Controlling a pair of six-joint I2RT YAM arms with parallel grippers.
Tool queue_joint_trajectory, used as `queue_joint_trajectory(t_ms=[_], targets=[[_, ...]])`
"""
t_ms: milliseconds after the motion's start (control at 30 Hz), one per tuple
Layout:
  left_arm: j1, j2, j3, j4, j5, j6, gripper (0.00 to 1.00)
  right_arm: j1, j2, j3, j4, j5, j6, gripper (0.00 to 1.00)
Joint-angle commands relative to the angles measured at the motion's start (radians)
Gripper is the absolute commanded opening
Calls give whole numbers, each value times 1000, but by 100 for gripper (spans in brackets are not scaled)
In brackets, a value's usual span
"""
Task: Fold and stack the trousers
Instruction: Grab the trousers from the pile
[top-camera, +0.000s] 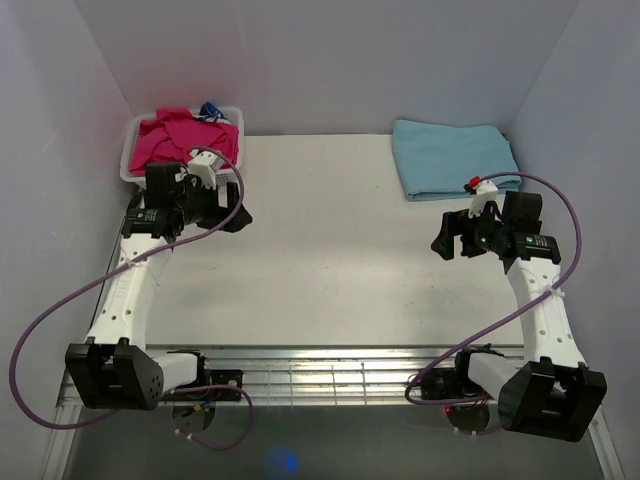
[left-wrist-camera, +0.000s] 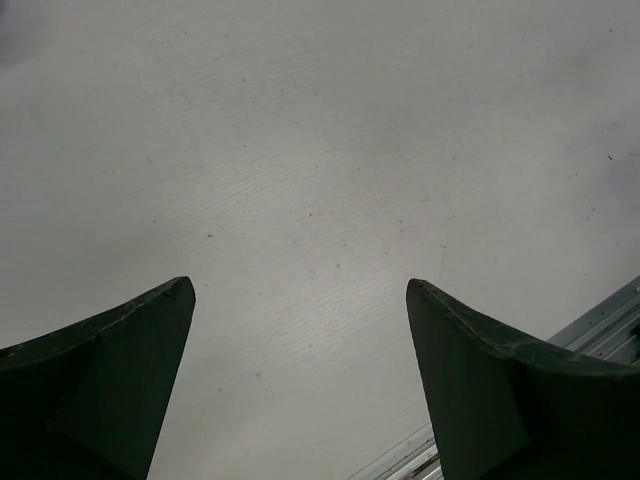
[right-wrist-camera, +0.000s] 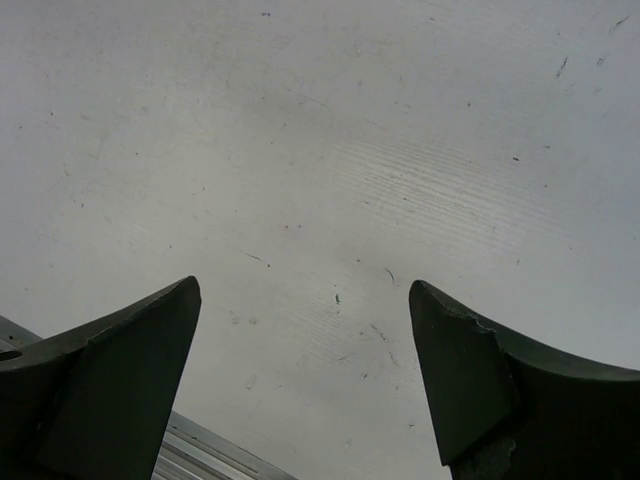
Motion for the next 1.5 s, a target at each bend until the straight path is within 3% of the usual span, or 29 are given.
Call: queue_joint_trajectory(t_ms=[0,200,300,333,467,533,633,833,1100,1467], targets=[[0,51,144,12,-64,-38,98,3,-5,-5,26,-16,7,90],[70,283,500,0,-99,-101,98,3,16,0,26,-16,13,90],[111,478,803,-64,-133,-136,98,3,28,4,31,-5,13,90],[128,533,972,-84,-159,-152,98,3,33,7,32,-7,15,90],[173,795,1256,-140,-234,-181,98,5,54,10,38,-13,19,90],[194,814,1238,-62,-316,-182,98,5,62,14,38,-11,19,90],[265,826,1120,78,-316,-224,98,5,71,11,37,-8,19,90],[345,952,1108,106,-286,-279,98,5,64,-28,46,-1,15,90],[345,1075,1091,155,-251,-307,98,5,70,-54,52,2,13,90],[282,1265,1184,268,-243,-290,98,5,108,-40,43,30,10,90]])
